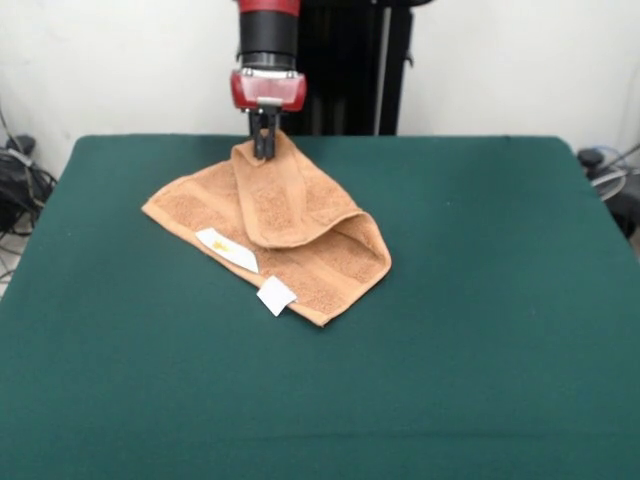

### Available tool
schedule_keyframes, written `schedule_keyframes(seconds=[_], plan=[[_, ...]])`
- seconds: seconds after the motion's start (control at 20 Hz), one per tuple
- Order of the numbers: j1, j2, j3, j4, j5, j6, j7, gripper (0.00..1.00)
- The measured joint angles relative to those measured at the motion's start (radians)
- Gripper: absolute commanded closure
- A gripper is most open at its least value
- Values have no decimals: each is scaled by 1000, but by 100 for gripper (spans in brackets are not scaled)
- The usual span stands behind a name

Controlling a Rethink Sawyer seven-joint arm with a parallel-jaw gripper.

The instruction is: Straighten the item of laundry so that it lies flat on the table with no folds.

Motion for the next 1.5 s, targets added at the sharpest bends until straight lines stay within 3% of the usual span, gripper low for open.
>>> schedule_keyframes(seconds=[0.95,1.5], plan=[[-85,6,53,-17,-33,-71,0,100],[-105,23,85,-26,-27,-196,0,100]])
